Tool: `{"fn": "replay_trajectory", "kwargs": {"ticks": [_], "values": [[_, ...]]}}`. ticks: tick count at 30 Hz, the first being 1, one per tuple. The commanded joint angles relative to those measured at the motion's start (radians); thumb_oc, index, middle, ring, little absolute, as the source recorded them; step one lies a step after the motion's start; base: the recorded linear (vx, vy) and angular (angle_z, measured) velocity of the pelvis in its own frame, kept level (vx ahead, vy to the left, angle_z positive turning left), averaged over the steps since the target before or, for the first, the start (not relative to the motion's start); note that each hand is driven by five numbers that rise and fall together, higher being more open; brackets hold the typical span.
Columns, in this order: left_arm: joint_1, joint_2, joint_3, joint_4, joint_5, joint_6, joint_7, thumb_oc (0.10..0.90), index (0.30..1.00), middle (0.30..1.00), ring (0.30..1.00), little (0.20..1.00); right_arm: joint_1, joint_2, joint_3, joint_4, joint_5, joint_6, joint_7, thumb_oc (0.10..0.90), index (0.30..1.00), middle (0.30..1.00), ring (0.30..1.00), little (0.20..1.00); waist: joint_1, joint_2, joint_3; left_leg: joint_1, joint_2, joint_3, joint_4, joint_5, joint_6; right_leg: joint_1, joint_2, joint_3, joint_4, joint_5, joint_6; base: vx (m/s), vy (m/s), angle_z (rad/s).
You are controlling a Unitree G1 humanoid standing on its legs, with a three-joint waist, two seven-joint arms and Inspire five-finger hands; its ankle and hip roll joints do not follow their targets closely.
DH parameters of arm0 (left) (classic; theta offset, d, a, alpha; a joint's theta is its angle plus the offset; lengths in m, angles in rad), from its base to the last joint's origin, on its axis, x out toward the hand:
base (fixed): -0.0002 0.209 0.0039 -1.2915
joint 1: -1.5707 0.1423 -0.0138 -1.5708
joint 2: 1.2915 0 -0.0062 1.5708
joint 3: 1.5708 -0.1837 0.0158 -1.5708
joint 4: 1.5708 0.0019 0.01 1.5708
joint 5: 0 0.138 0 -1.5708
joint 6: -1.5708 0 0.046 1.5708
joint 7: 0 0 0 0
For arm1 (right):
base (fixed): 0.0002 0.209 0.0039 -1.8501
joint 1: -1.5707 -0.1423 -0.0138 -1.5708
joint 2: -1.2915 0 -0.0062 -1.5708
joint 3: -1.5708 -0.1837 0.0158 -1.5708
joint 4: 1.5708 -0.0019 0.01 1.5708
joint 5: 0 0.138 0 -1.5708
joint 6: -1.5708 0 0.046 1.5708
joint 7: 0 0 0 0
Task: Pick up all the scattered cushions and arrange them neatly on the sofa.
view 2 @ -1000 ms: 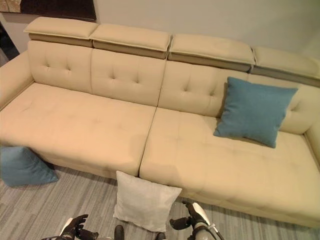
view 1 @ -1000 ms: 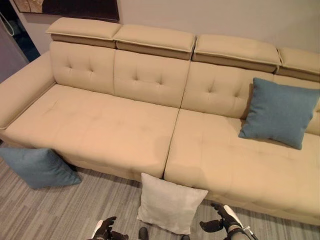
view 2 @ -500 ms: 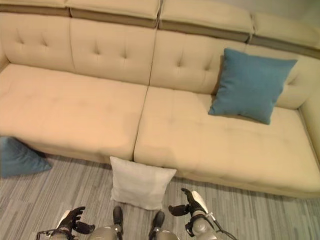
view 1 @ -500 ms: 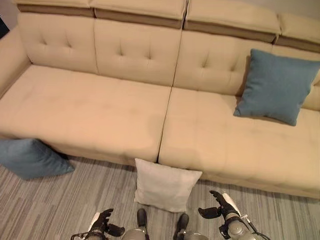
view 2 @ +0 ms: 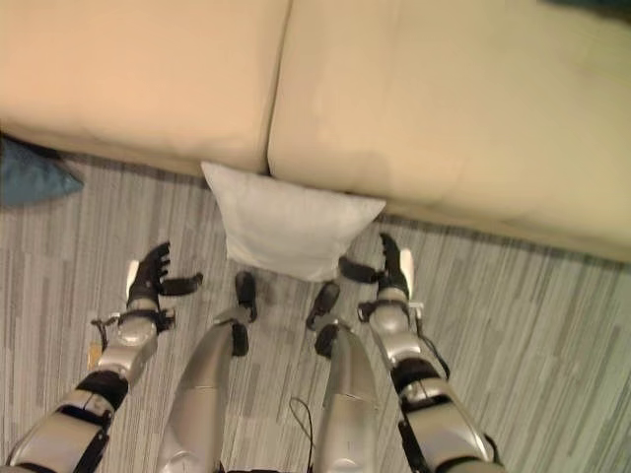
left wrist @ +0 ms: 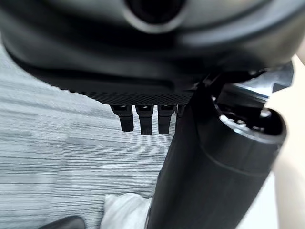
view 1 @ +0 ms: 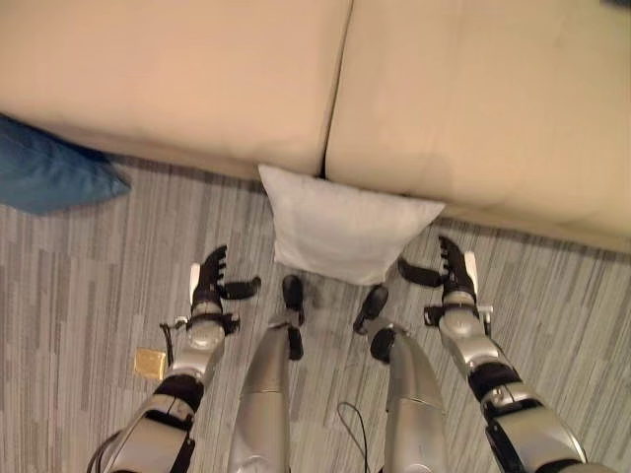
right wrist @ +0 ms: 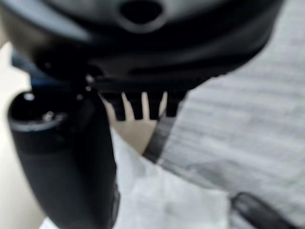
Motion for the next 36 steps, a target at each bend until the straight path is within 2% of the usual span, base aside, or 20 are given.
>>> {"fn": "replay_trajectory", "kwargs": {"ticks": [1, 2, 4, 10, 18, 26, 27, 28, 29, 36], "values": [[0.078, 0.033, 0.009, -0.056, -0.023, -0.078, 0.069, 0.800, 0.900, 0.900, 0.900, 0.900, 0.100, -0.032, 0.022, -0.062, 0.040, -0.071, -0.074, 0.800, 0.900, 0.900, 0.900, 0.900, -0.003, 0.011, -0.148, -0.063, -0.004, -0.073, 0.034, -0.089, -0.050, -0.027, -0.022, 0.053, -0.012, -0.009, 0.117, 0.01, 0.059, -0.05], [0.076, 0.033, 0.009, -0.055, -0.023, -0.078, 0.069, 0.800, 0.900, 0.900, 0.900, 0.900, 0.098, -0.032, 0.022, -0.061, 0.041, -0.072, -0.074, 0.800, 0.900, 0.900, 0.900, 0.900, -0.003, 0.011, -0.151, -0.070, -0.004, -0.073, 0.039, -0.091, -0.050, -0.034, -0.023, 0.054, -0.007, -0.011, 0.117, 0.02, 0.060, -0.04], [0.042, 0.038, 0.005, -0.064, -0.025, -0.078, 0.079, 0.800, 0.900, 0.900, 0.900, 0.900, 0.049, -0.033, 0.025, -0.060, 0.049, -0.077, -0.086, 0.800, 0.900, 0.900, 0.900, 0.900, -0.007, 0.012, -0.160, -0.151, -0.004, -0.075, 0.090, -0.106, -0.045, -0.120, -0.031, 0.065, 0.049, -0.031, 0.108, 0.06, 0.034, -0.09], [-0.026, 0.041, -0.025, -0.093, -0.016, -0.076, 0.088, 0.800, 0.900, 0.900, 0.900, 0.900, -0.034, -0.013, 0.041, -0.065, 0.115, -0.101, -0.071, 0.800, 0.900, 0.900, 0.900, 0.900, -0.010, 0.014, -0.180, -0.231, -0.018, -0.078, 0.087, -0.107, -0.037, -0.209, -0.044, 0.076, 0.072, -0.048, 0.102, 0.05, 0.024, 0.02], [-0.169, 0.059, -0.076, -0.114, -0.038, -0.077, 0.086, 0.800, 0.900, 0.900, 0.900, 0.900, -0.150, -0.011, 0.130, -0.115, 0.158, -0.109, -0.015, 0.800, 0.900, 0.900, 0.900, 0.900, -0.015, 0.013, -0.194, -0.292, -0.031, -0.091, 0.064, -0.091, -0.039, -0.275, -0.057, 0.083, 0.072, -0.044, 0.114, 0.03, 0.001, 0.08], [-0.338, -0.013, -0.181, -0.131, -0.005, -0.064, 0.099, 0.800, 0.900, 0.900, 0.900, 0.900, -0.244, 0.044, 0.203, -0.173, 0.165, -0.136, 0.002, 0.800, 0.900, 0.900, 0.900, 0.900, -0.031, 0.008, -0.212, -0.333, -0.046, -0.105, 0.067, -0.091, -0.036, -0.323, -0.057, 0.095, 0.082, -0.044, 0.120, 0.02, -0.001, 0.00], [-0.358, -0.022, -0.194, -0.137, -0.001, -0.065, 0.102, 0.692, 0.738, 0.738, 0.738, 0.738, -0.254, 0.047, 0.209, -0.179, 0.168, -0.143, 0.001, 0.533, 0.500, 0.500, 0.500, 0.500, -0.034, 0.008, -0.214, -0.335, -0.048, -0.107, 0.064, -0.091, -0.035, -0.328, -0.055, 0.098, 0.083, -0.042, 0.122, 0.00, 0.000, 0.00], [-0.360, -0.022, -0.194, -0.136, -0.001, -0.065, 0.102, 0.546, 0.519, 0.519, 0.519, 0.519, -0.255, 0.047, 0.209, -0.178, 0.168, -0.143, 0.002, 0.400, 0.300, 0.300, 0.300, 0.300, -0.034, 0.008, -0.213, -0.336, -0.048, -0.107, 0.064, -0.090, -0.035, -0.330, -0.055, 0.098, 0.083, -0.042, 0.122, 0.00, 0.000, 0.00], [-0.380, -0.039, -0.204, -0.155, -0.001, -0.069, 0.105, 0.400, 0.300, 0.300, 0.300, 0.300, -0.261, 0.053, 0.217, -0.196, 0.170, -0.152, 0.010, 0.400, 0.300, 0.300, 0.300, 0.300, -0.039, 0.005, -0.216, -0.341, -0.049, -0.109, 0.067, -0.090, -0.036, -0.333, -0.055, 0.101, 0.083, -0.039, 0.125, 0.00, 0.000, 0.00], [-0.366, -0.058, -0.193, -0.247, -0.001, -0.085, 0.112, 0.400, 0.300, 0.300, 0.300, 0.300, -0.241, 0.050, 0.218, -0.251, 0.146, -0.168, 0.021, 0.400, 0.300, 0.300, 0.300, 0.300, -0.045, 0.007, -0.236, -0.336, -0.050, -0.111, 0.067, -0.091, -0.033, -0.332, -0.051, 0.103, 0.082, -0.027, 0.129, 0.00, 0.000, 0.00]]}}
